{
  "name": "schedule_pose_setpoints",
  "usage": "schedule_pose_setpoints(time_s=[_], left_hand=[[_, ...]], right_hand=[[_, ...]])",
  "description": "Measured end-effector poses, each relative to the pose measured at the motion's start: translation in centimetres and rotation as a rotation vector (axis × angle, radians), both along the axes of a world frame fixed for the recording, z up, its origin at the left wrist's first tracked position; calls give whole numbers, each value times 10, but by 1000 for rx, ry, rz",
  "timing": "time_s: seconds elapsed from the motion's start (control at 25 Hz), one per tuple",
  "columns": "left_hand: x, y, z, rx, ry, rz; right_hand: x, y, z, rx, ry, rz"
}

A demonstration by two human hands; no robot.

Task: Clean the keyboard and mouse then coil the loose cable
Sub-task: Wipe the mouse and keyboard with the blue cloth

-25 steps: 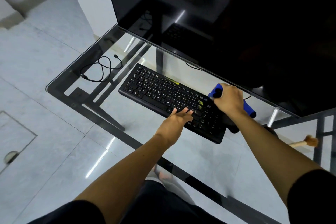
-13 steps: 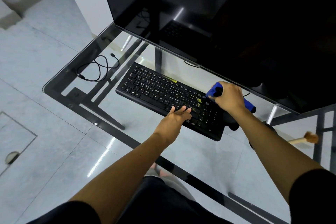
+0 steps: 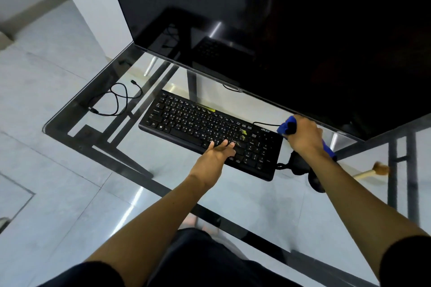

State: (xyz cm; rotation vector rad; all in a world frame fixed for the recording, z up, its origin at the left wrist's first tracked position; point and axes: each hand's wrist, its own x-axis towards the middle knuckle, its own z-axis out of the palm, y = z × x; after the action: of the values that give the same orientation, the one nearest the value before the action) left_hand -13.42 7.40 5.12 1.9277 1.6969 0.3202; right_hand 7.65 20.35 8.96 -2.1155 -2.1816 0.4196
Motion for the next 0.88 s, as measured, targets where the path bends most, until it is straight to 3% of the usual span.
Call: schedule_pose_setpoints(time_s=[0.2,0.4,0.48,0.6,0.68,0.8,0.88], left_hand=[[-3,-3,-5,40,39,-29],[-14,-1,-8,62,58,-99],[-23,-3,2,34,-133,-18],[-41,1,35,5,-652,247],[-56,8,67,-82,-930,278],[-78,18,103,-141,-951,186],[-94,23,115,-111,-893,244]], right_hand=[[-12,-25,29,130,506,6],[-31,-57,63,139,787,-1],[-38,-62,71,115,927,-21],[-55,-61,84,-5,1192,-39],[-74,-59,88,-104,1308,-25],[-107,-54,89,-188,1373,-18],[-130,-49,83,-205,1341,-65]])
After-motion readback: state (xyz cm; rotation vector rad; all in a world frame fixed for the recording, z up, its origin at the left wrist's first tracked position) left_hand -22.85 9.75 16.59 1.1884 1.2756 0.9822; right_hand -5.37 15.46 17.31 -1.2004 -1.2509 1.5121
